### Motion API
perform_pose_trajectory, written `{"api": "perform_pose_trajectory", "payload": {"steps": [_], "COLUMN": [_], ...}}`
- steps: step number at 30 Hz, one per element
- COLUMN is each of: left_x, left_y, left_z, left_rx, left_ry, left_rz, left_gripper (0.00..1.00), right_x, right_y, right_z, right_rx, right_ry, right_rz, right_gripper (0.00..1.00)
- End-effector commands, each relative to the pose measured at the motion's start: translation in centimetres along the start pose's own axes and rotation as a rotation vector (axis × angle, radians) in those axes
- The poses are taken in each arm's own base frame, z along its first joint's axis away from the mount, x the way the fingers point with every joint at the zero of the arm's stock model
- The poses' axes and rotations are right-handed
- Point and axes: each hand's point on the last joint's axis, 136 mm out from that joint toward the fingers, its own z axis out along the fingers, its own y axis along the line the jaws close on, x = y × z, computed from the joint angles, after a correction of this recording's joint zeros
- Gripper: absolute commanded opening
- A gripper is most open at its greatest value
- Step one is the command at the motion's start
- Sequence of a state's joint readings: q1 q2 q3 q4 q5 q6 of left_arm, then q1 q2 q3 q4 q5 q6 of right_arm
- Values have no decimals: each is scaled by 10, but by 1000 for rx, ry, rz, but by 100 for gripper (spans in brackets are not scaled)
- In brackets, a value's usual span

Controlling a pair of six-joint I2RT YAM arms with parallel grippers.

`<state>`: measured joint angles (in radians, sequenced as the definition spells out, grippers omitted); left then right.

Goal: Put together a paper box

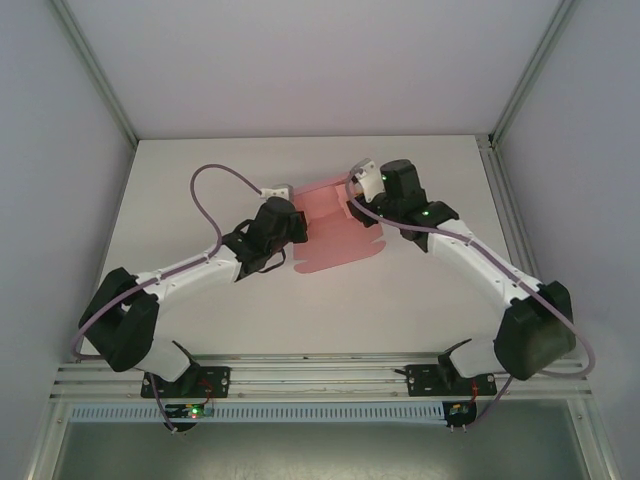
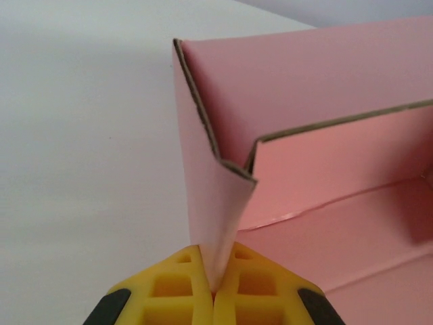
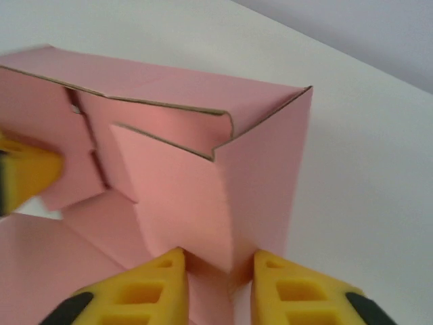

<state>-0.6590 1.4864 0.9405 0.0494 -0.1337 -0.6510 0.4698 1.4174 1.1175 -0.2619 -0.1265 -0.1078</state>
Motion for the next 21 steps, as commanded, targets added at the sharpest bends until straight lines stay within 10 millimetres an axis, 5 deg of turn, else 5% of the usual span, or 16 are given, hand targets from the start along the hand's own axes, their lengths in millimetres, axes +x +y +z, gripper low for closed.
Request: {"api": "perform_pose_trajectory", "payload": {"steps": [1,7,21], "left_x": [-32,-36,-30], "left_y": [-53,-56,-53], "left_z": [-14,-14,-17], "left_rx": [176,150,29], "left_ry": [-62,-55,-26], "left_rz": [5,-4,-136], "left_gripper": [0,0,0], "right_x": [-5,0,-3], "right_y": [-21,-42,-117], "right_z": [13,17,-21], "right_rx": [179,420,1187], "right_ry": [0,5,120], "right_rz": [-44,-116,-252], "right_gripper": [14,0,0]}}
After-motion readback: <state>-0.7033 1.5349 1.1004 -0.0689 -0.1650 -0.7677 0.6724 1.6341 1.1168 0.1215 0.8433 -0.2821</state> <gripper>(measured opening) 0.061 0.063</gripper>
